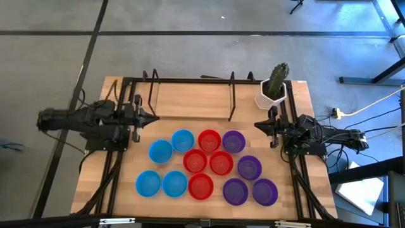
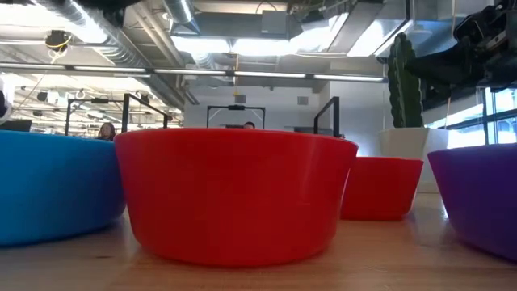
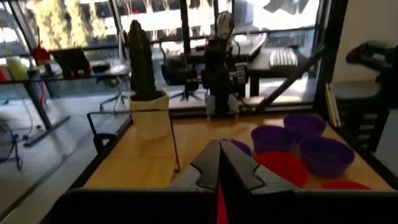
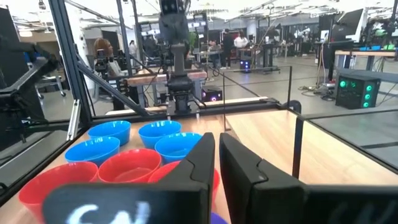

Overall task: Pick & Place Mini bowls
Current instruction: Put the blue bowl on the shelf

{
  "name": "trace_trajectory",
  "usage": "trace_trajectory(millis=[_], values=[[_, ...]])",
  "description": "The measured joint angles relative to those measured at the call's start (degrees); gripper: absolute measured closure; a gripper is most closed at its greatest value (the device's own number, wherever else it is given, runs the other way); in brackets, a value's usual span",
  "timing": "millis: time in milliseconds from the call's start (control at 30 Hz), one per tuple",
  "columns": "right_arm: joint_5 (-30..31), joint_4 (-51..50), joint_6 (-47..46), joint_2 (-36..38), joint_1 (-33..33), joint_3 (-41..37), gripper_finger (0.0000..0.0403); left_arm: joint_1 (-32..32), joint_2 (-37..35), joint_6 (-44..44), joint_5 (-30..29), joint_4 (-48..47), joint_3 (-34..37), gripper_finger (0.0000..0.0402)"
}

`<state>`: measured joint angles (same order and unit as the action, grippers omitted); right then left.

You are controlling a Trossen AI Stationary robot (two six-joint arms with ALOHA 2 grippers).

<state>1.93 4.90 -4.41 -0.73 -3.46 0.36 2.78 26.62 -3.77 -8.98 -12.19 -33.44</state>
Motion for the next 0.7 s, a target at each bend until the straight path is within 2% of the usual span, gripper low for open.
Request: trace_trajectory(millis=[167,267,467,700], values=[[-0.52,-0.13,-0.5,-0.02,0.0,0.01,0.0375,4.84,11.76,3.7,-8.76,-14.33,-14.07,0.0399],[-0.5,-0.14,-0.5,-0.02,0.0,0.0,0.0375,6.89,18.11,6.77,-10.83,-24.51,-21.95,0.0399],[-0.6,-3.72,-1.56,-0.03,0.0,0.02,0.0375,9.68,28.55,16.77,-10.48,-42.88,-33.04,0.0398],[-2.97,-3.76,-1.58,-0.17,0.02,0.02,0.0375,12.87,38.48,29.19,-3.43,-55.43,-34.26,0.0398]])
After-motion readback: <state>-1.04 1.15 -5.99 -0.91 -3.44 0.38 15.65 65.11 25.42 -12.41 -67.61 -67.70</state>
